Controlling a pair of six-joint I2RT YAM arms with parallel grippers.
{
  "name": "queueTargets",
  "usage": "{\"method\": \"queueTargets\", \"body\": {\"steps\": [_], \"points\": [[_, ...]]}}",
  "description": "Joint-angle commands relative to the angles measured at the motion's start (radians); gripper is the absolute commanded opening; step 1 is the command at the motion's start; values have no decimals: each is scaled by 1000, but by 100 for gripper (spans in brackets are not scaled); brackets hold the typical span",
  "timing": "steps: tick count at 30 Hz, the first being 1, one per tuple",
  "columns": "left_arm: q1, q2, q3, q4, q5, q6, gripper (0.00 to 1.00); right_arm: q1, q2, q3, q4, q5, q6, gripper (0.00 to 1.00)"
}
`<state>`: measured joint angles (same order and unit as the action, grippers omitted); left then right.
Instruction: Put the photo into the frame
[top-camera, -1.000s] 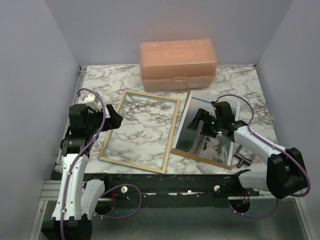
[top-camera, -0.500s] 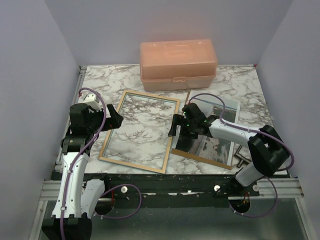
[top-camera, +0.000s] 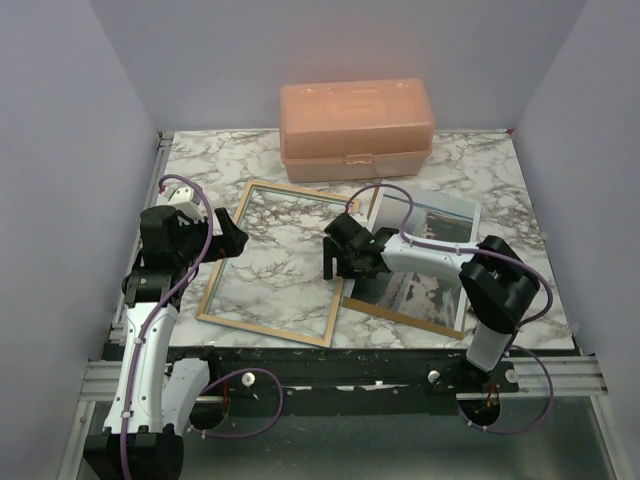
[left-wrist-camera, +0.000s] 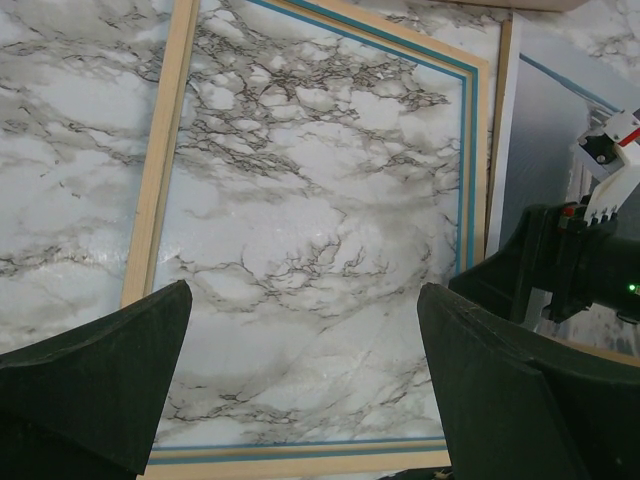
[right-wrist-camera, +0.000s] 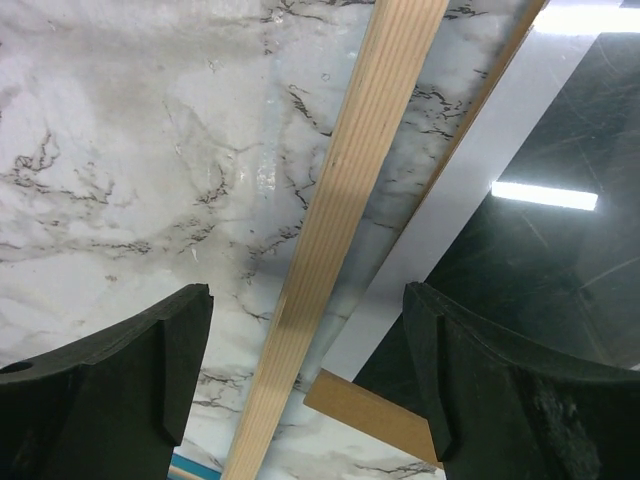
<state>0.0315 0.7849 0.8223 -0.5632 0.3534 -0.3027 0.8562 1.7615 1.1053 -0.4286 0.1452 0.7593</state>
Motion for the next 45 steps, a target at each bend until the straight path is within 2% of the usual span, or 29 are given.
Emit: {"method": "queueTargets", "body": {"steps": [1, 10, 18, 23, 25, 28, 38, 45], "points": [[6, 0, -8, 19, 32, 9, 99, 42, 65, 50, -71, 104, 5, 80], [5, 5, -8, 22, 48, 8, 99, 93, 152, 141, -127, 153, -18, 63], [5, 5, -9, 23, 44, 8, 99, 105, 162, 166, -134, 169, -42, 35], [5, 9, -9, 22, 45, 8, 98, 109, 161, 183, -144, 190, -55, 27], [5, 10, -8, 20, 45, 8, 99, 109, 162, 188, -145, 196, -68, 18], [5, 11, -9, 21, 45, 8, 98, 109, 165, 198, -153, 207, -70, 11], [5, 20, -8, 20, 46, 8, 98, 109, 213, 262, -195, 275, -62, 0], [5, 27, -8, 19, 47, 8, 99, 104, 254, 311, -224, 333, -52, 0]]}}
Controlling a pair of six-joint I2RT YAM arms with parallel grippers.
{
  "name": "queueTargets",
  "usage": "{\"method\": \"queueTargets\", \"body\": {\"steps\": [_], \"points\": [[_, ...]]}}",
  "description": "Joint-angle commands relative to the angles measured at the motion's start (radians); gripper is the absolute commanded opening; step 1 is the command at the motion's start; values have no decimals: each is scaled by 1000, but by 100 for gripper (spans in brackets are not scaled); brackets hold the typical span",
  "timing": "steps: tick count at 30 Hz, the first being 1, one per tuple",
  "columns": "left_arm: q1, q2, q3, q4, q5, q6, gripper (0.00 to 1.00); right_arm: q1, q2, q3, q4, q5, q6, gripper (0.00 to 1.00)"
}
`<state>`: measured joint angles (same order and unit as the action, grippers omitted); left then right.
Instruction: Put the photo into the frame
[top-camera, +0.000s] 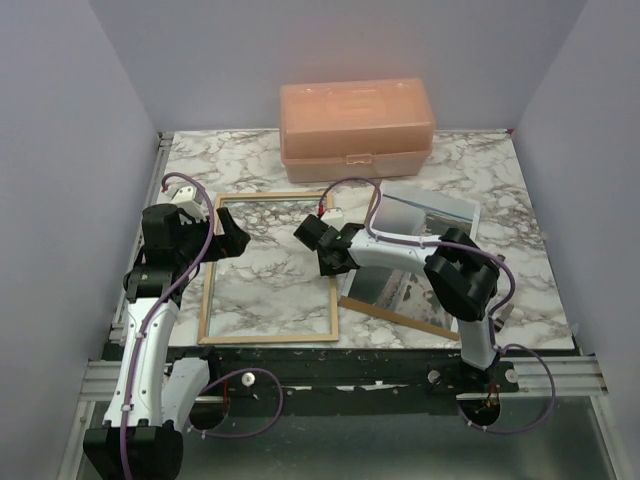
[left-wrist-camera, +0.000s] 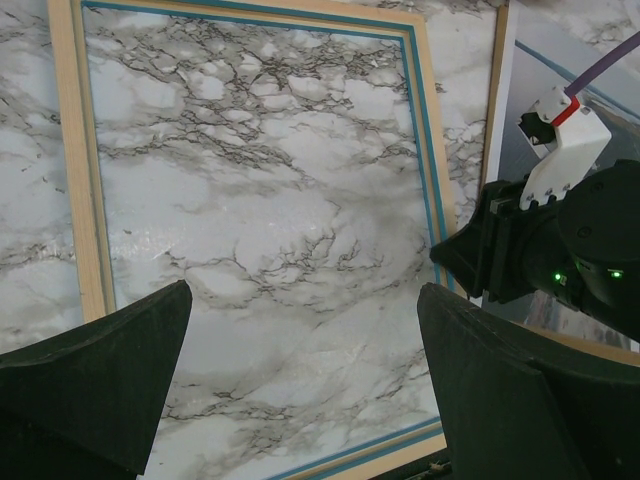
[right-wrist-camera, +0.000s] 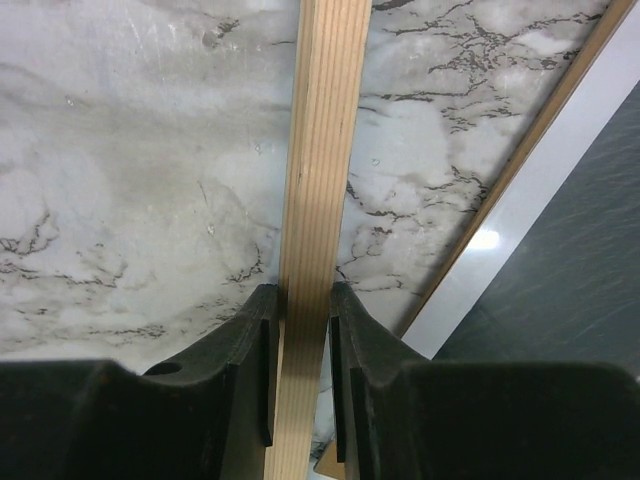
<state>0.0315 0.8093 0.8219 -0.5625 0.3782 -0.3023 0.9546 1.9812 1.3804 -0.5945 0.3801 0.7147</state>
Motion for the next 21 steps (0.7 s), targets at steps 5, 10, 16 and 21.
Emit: {"method": "queueTargets", "body": {"steps": [5, 10, 16, 21], "points": [[5, 7, -5, 16, 22, 6, 98, -24, 59, 60, -86, 103, 11, 0], [5, 10, -6, 14, 22, 6, 98, -64, 52, 52, -79, 83, 5, 0], [5, 14, -4, 14, 23, 6, 98, -89, 22, 5, -53, 51, 27, 0], [6, 17, -4, 14, 22, 6, 99, -90, 10, -28, -26, 21, 33, 0]]}}
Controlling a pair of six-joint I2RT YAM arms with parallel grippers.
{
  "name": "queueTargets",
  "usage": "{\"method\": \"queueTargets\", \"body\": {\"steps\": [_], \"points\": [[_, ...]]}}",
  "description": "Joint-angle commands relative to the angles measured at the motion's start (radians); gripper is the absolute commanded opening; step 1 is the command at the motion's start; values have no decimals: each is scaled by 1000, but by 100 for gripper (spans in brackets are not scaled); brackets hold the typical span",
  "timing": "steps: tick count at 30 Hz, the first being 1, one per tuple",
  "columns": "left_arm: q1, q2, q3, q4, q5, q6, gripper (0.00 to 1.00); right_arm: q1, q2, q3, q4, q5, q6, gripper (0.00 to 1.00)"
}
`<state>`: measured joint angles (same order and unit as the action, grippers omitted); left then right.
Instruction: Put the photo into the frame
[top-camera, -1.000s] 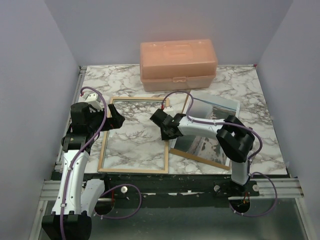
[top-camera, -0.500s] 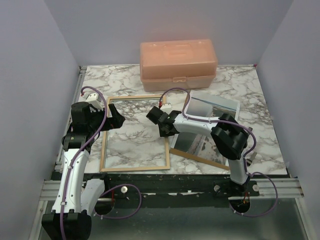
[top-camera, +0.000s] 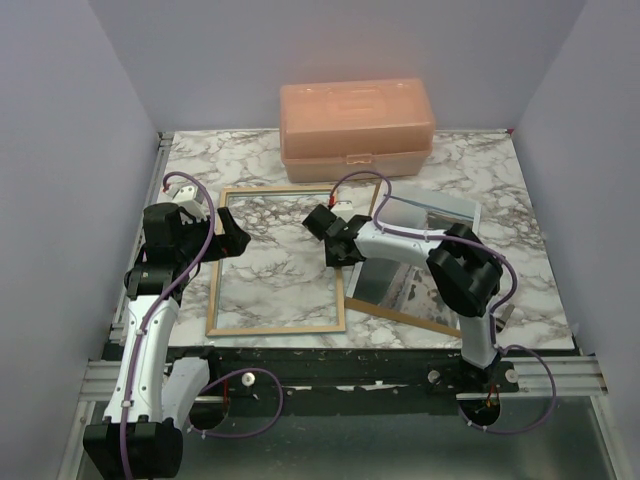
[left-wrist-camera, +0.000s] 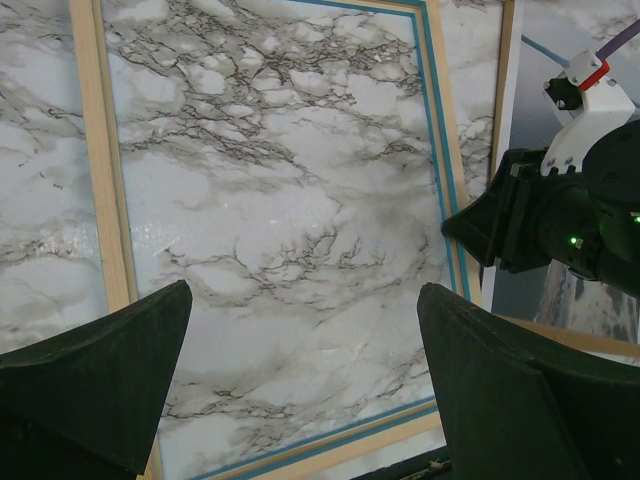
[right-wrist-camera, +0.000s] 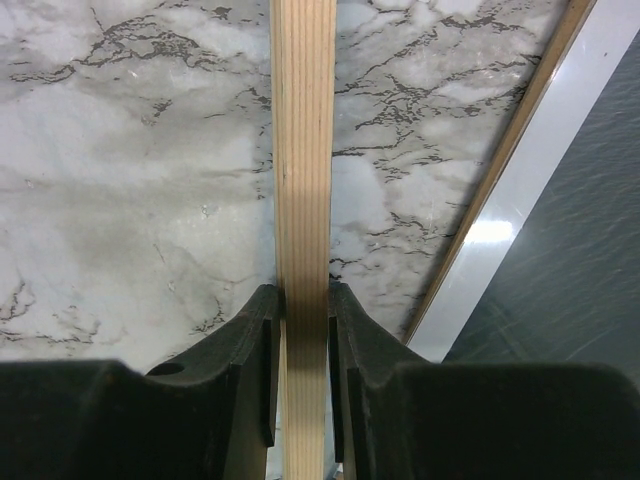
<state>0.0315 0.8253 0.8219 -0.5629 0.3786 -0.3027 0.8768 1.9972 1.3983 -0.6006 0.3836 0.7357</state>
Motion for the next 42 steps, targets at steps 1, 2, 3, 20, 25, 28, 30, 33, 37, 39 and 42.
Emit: {"method": "queueTargets", "body": {"steps": [1, 2, 3, 20, 25, 28, 30, 33, 37, 39, 42], "points": [[6, 2, -4, 14, 22, 7, 99, -12, -7, -52, -18, 13, 11, 0], [5, 2, -4, 14, 22, 7, 99, -12, -9, -57, -12, 9, 11, 0], [5, 3, -4, 15, 24, 7, 99, -12, -14, -61, -6, 4, 12, 0], [5, 5, -4, 15, 29, 5, 99, -12, -93, -115, 78, -112, -5, 46], [5, -4, -9, 24, 39, 5, 98, -11, -122, -174, 110, -151, 9, 44], [6, -8, -9, 27, 46, 5, 98, -11, -157, -221, 150, -187, 20, 44], [5, -7, -7, 25, 40, 8, 98, -11, -182, -251, 178, -205, 33, 44], [5, -10, -6, 20, 26, 11, 98, -11, -212, -282, 213, -234, 36, 44], [5, -21, -12, 29, 37, 11, 99, -11, -252, -307, 253, -266, 25, 44], [5, -22, -12, 34, 45, 11, 99, -12, -286, -333, 290, -288, 29, 44], [5, -19, -13, 36, 59, 14, 99, -11, -321, -365, 331, -315, 39, 44]]}}
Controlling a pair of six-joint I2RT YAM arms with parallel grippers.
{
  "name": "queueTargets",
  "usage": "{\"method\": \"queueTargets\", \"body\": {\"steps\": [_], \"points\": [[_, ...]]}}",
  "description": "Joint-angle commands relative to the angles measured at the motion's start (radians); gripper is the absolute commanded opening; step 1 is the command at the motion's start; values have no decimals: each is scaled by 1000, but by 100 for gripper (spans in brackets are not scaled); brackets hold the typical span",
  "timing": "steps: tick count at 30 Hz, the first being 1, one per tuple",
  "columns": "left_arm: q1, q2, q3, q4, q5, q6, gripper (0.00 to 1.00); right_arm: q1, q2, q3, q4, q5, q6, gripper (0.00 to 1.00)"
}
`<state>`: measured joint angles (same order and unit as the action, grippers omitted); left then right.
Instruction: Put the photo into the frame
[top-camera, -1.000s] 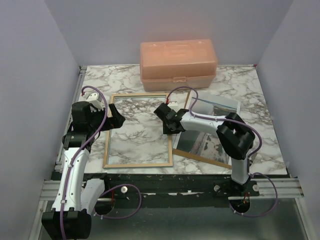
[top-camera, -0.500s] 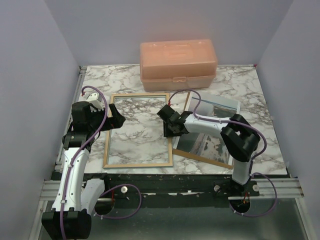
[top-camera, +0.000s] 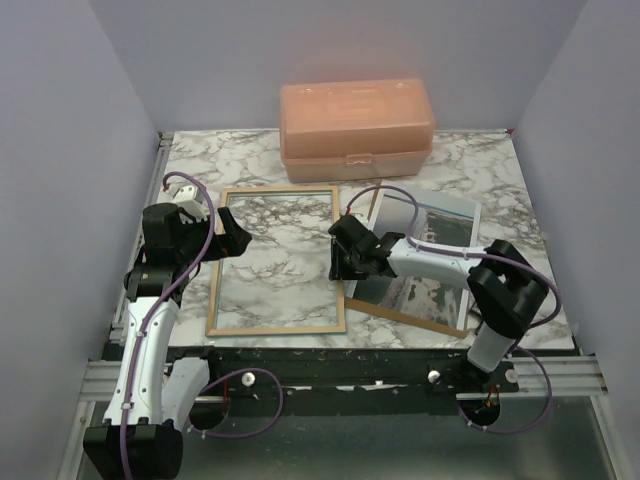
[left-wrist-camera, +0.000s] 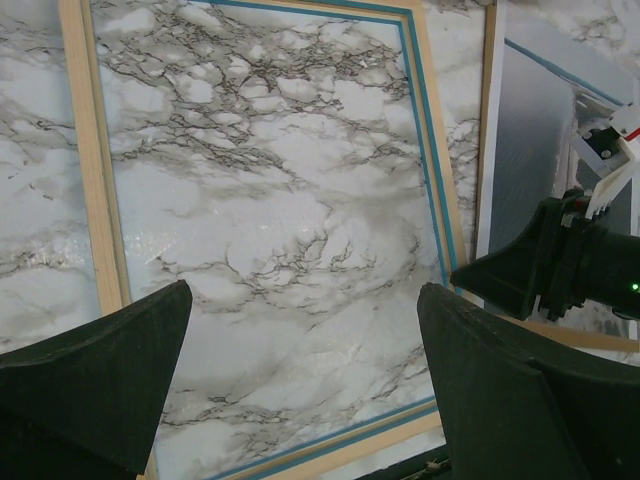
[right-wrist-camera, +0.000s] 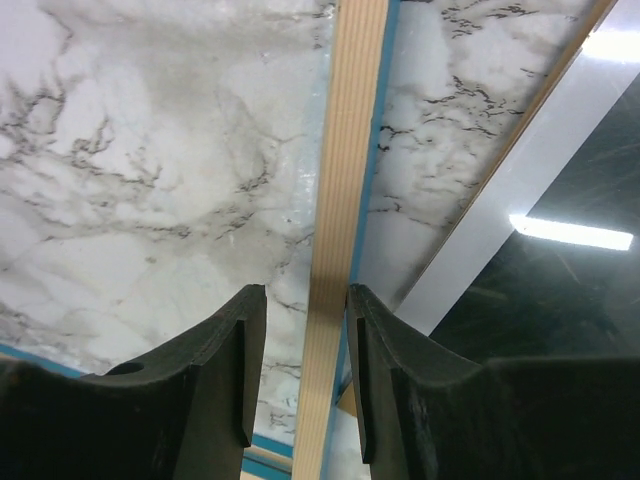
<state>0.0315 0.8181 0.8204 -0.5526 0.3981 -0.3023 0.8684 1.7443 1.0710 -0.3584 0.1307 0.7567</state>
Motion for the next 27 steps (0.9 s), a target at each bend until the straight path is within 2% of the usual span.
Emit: {"method": "queueTargets", "body": {"steps": [1, 5, 9, 13, 20, 27], "points": [[5, -10, -13, 26, 44, 14, 99, -3, -76, -43, 91, -63, 19, 44], [0, -7, -24, 41, 102, -2, 99, -6, -104, -63, 77, -46, 20, 46], [-28, 5, -47, 67, 144, -52, 99, -27, -153, -115, 85, -52, 26, 54], [-141, 45, -62, 105, 144, -115, 98, -70, -211, -178, 102, -89, 32, 60], [-412, 175, -102, 271, 62, -271, 99, -185, -328, -285, 115, -169, 36, 71], [-614, 366, -26, 348, 6, -373, 99, -286, -450, -347, 42, -141, 27, 84]]}}
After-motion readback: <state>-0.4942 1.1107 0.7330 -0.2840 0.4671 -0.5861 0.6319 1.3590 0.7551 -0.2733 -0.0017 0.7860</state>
